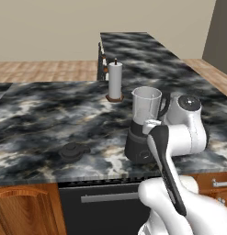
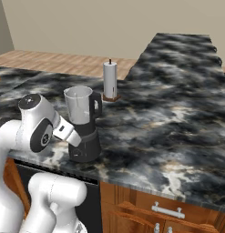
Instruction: Grab the onions from the fridge, place them in the blender, close the lid, and turn on the blender to create a marinade.
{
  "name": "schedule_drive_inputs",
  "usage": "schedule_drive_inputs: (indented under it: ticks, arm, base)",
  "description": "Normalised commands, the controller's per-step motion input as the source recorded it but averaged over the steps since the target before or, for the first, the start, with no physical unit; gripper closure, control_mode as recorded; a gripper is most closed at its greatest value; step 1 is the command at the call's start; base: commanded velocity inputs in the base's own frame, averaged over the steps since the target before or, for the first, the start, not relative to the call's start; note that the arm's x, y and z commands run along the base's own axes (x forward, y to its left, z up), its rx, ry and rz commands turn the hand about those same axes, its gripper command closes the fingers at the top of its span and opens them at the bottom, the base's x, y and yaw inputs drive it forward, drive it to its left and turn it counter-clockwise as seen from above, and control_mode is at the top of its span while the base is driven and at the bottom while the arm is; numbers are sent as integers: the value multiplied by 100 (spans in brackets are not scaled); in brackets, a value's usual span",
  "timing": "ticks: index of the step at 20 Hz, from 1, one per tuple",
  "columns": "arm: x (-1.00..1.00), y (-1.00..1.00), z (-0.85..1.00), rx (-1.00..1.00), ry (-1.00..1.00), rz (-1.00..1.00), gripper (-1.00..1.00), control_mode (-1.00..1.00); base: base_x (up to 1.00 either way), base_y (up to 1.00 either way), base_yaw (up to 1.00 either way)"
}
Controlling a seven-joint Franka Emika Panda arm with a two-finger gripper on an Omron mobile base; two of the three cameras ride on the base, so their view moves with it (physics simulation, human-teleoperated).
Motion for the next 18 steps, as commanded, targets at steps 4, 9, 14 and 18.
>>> schedule_drive_inputs:
  ticks: [4, 9, 14, 18]
  arm:
    - [-46, -24, 0, 2, 0, 0, -100, -100]
    - [-42, -12, 0, 2, -1, -9, -100, 100]
    - [0, 0, 0, 0, 0, 0, -100, 100]
    - [0, 0, 0, 0, 0, 0, -100, 100]
  base:
    - [0, 0, 0]
    - [-23, 0, -17]
    - [-43, 3, -70]
    - [-26, 0, -91]
